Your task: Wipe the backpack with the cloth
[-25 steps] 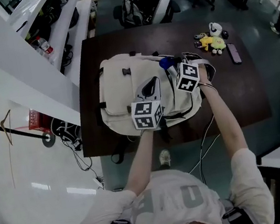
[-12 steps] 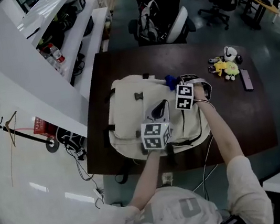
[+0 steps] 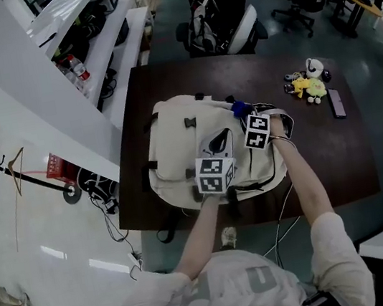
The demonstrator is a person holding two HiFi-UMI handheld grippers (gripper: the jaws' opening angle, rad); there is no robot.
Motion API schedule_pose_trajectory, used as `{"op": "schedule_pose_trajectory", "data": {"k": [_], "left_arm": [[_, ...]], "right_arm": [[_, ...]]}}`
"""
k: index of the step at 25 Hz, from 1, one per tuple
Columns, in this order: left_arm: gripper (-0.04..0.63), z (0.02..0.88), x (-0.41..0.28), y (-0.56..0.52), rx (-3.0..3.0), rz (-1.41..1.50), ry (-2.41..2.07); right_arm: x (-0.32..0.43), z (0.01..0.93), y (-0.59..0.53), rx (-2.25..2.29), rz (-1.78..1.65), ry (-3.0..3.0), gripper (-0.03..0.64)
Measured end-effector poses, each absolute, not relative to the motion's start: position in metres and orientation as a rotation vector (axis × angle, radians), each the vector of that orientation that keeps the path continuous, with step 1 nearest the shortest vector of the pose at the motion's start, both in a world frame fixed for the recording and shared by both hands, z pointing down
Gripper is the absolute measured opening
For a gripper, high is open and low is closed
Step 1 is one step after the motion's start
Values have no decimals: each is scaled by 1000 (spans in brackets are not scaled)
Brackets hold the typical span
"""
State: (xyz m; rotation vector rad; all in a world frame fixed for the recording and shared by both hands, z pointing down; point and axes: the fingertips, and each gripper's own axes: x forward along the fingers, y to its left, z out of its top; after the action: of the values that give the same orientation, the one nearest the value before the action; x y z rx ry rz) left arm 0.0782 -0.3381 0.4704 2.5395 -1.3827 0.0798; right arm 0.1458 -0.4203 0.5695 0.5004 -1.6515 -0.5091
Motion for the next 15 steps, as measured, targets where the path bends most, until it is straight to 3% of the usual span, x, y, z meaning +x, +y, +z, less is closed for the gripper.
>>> {"op": "schedule_pose_trajectory", "data": {"k": [15], "left_arm": [[3, 463, 90, -286, 2592, 73, -1342]], "right_arm": [[173, 577, -338, 554, -492, -1626, 41]]}}
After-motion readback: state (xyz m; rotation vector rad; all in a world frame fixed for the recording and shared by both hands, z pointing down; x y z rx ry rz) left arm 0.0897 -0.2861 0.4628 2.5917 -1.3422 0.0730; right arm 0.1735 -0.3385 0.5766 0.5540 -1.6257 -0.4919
